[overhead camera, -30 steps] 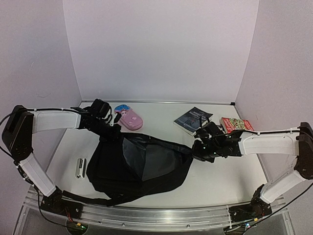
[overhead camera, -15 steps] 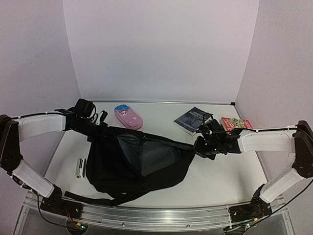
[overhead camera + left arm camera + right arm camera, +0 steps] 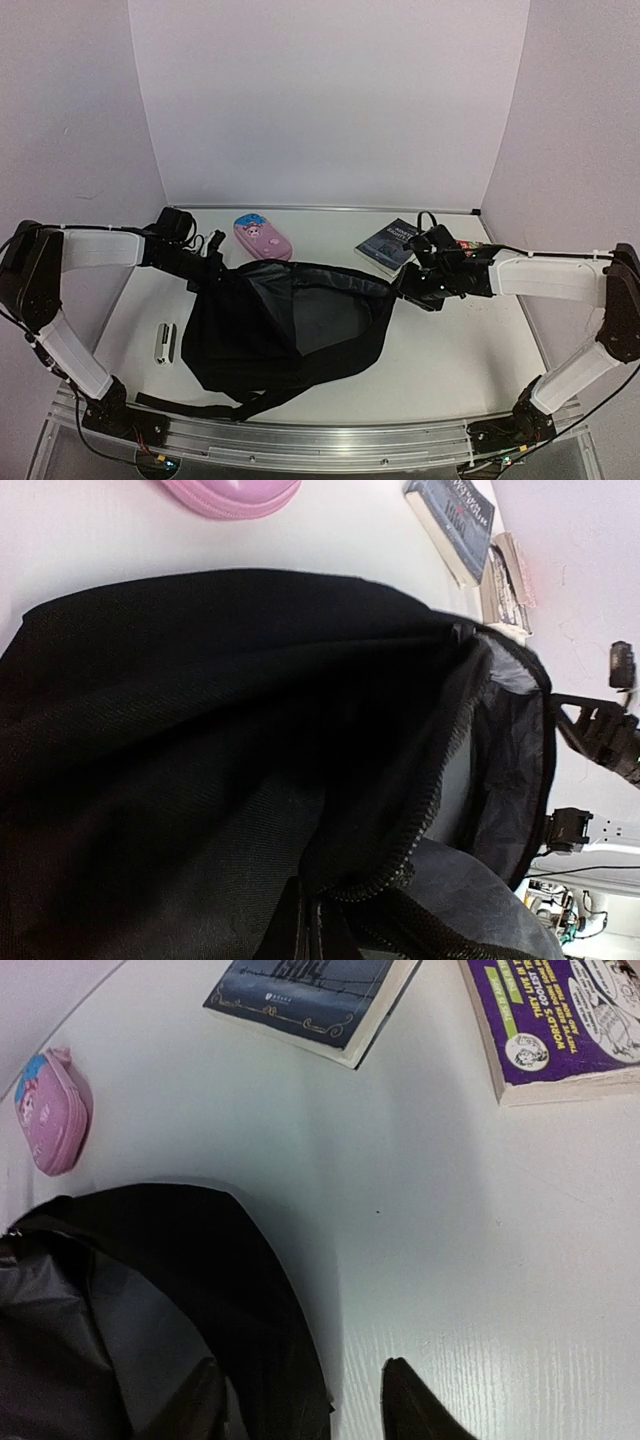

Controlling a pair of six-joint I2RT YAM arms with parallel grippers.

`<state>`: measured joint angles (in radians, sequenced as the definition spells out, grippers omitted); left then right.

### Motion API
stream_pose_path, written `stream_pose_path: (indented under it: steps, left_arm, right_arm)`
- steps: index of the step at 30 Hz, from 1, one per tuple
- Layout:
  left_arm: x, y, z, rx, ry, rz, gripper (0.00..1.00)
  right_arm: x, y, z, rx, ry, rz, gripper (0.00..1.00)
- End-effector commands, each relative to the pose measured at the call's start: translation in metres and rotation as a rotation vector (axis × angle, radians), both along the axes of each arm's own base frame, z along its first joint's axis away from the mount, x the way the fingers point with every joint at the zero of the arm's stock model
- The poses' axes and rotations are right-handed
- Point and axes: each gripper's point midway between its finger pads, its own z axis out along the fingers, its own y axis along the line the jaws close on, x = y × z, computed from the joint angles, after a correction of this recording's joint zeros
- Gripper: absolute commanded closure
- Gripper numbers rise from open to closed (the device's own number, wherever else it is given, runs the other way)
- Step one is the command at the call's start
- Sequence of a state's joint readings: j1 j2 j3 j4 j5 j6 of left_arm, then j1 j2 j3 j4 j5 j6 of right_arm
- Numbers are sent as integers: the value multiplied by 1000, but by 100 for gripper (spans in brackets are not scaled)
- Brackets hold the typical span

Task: Pack the student bag
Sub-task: Adjust the student bag at the center of the board.

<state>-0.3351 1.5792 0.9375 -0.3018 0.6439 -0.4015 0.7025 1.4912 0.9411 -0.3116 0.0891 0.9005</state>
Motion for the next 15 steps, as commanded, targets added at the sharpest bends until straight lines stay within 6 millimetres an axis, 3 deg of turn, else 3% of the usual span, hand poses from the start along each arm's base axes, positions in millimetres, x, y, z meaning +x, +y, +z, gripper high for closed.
stream_pose_path:
  steps: [1, 4, 6, 10, 12, 15]
  left_arm:
    - [24, -7, 11, -31, -75, -26, 96]
    - [28, -10, 14, -41, -73, -27, 86]
    - [30, -10, 24, -50, -96, -22, 78]
    - [33, 0, 37, -9, -130, 40, 43]
    - [32, 6, 49, 5, -150, 71, 34]
    - [27, 9, 65, -8, -168, 97, 26]
  right_arm:
    - [7, -2, 42, 40, -80, -12, 38]
    - [5, 6, 53, 58, -97, 41, 31]
    - [1, 24, 71, 71, -142, 119, 29]
    - [-14, 61, 106, 99, -228, 248, 26]
    - [-19, 76, 114, 122, -249, 303, 26]
    - [-26, 103, 109, 160, -253, 382, 34]
